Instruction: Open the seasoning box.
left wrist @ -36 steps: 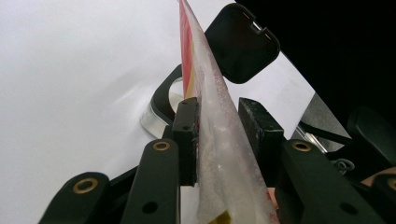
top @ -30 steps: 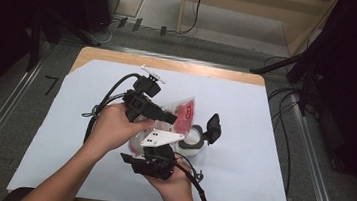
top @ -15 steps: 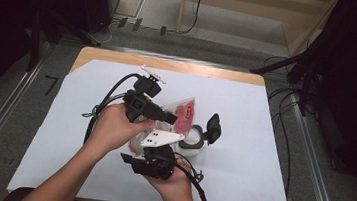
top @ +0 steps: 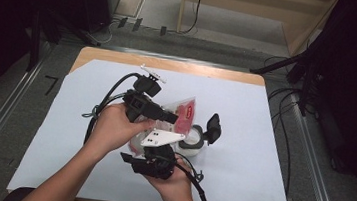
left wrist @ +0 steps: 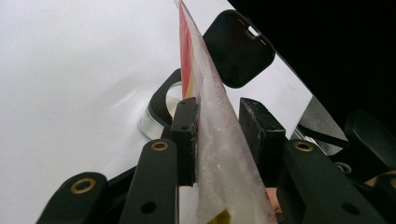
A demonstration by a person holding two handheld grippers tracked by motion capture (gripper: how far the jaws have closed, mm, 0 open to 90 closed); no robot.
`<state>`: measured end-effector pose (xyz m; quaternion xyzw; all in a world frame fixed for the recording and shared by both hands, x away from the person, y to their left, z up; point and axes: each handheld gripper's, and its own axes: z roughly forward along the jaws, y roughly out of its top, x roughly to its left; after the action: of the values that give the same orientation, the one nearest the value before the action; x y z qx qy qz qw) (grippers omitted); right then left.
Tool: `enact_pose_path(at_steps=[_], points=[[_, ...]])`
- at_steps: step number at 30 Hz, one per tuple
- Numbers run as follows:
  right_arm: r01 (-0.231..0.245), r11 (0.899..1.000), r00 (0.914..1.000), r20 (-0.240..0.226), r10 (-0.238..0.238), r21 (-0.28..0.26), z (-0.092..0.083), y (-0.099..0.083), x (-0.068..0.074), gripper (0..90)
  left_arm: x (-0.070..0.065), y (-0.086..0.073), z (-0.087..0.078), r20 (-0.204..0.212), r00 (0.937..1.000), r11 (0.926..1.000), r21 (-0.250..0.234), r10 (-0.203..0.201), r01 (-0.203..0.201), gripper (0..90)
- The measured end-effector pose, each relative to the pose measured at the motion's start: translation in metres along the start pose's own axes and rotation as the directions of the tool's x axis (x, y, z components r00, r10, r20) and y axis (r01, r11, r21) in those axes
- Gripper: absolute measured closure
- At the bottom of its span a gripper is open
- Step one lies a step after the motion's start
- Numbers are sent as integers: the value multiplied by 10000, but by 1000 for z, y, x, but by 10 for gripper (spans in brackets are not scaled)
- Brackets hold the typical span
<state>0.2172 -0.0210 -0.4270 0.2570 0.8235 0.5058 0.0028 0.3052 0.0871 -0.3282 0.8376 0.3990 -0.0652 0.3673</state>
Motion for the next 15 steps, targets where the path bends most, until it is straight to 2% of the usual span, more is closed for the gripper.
enact_pose_path(at_steps=[7,10,15], points=[[-233,9997,9997,-123,233,-33,-1,1,-1,639,-1,0,0,93,10000,9999,-100,-27,28,668],[-22,10000,10000,48,22,-27,-1,1,1,636,-2,0,1,65,10000,9999,-121,38,-38,676],[43,10000,9999,158,-43,13,-2,1,0,634,-3,1,2,79,10000,9995,-314,57,-55,689]])
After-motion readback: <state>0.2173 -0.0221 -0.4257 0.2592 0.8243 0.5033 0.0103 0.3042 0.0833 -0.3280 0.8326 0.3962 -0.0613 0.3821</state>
